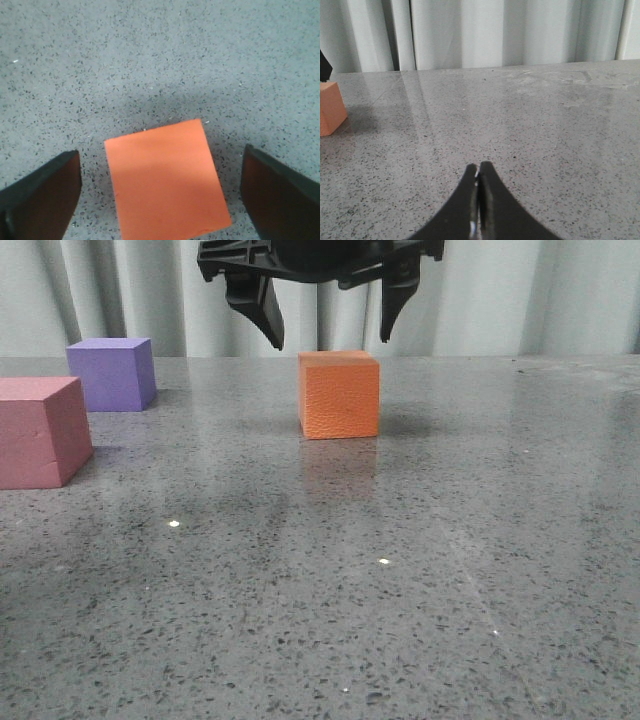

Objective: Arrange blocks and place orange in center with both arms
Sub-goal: 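Lower the left gripper around the orange cube and close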

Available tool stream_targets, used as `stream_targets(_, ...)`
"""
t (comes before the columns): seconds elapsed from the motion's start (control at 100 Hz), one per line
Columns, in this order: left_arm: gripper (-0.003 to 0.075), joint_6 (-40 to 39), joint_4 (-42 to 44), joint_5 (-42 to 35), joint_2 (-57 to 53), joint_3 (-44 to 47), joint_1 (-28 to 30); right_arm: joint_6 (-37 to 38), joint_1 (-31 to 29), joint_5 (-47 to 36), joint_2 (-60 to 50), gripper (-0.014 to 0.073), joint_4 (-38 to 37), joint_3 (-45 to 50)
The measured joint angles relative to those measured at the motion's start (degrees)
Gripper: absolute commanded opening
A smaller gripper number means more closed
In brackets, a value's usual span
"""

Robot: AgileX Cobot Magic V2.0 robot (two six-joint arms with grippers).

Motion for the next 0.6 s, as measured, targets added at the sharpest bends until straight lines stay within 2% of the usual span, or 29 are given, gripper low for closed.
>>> stream_targets(0.6,0.0606,-1.03,0.51,-1.91,3.59,-0.08,0.0,0.0,0.0,0.0,0.0,-0.0067,0.03,0.0)
